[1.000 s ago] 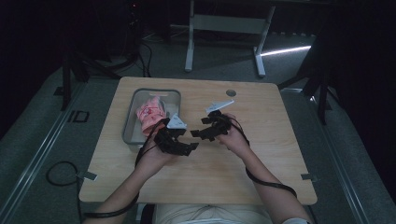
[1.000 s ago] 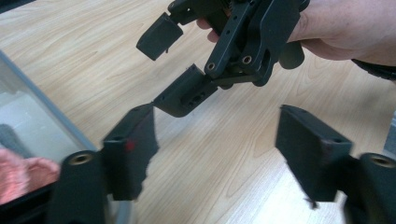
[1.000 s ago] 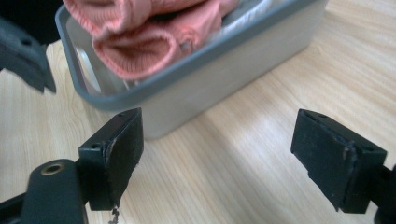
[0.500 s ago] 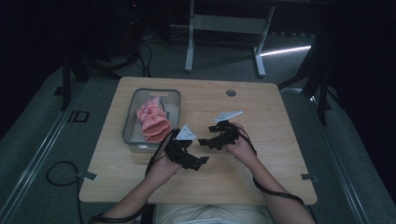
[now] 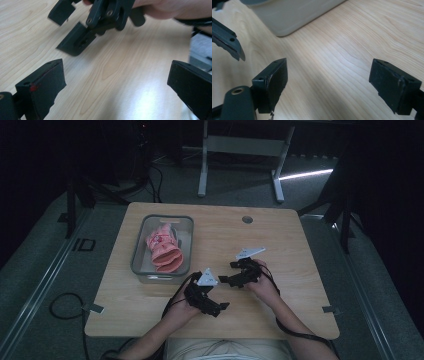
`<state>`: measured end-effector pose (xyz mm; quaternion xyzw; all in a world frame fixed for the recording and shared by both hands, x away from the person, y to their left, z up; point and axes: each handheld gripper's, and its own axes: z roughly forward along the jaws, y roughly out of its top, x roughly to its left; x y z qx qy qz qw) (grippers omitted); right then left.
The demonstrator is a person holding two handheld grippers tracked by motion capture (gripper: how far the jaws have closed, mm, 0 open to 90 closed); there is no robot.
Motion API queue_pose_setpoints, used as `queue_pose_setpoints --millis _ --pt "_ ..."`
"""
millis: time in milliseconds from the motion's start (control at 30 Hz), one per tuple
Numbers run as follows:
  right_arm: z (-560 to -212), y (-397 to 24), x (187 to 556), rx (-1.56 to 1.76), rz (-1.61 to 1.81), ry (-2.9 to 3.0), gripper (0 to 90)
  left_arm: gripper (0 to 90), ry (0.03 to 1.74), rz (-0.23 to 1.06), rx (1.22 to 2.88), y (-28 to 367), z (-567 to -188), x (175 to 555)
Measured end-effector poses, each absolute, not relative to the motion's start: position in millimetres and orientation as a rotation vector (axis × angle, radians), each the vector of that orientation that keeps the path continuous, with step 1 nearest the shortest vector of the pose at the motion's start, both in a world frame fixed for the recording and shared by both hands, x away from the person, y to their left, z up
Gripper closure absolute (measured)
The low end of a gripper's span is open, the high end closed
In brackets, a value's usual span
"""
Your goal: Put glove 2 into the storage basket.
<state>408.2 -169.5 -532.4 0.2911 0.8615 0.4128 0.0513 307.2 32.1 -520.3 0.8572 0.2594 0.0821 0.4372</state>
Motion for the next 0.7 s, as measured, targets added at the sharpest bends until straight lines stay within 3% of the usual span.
queue_pose_setpoints --millis 700 --pt "-556 -218 408 1.049 1.174 2.394 14.6 1.0 0.645 0.255 2.148 32 -551 312"
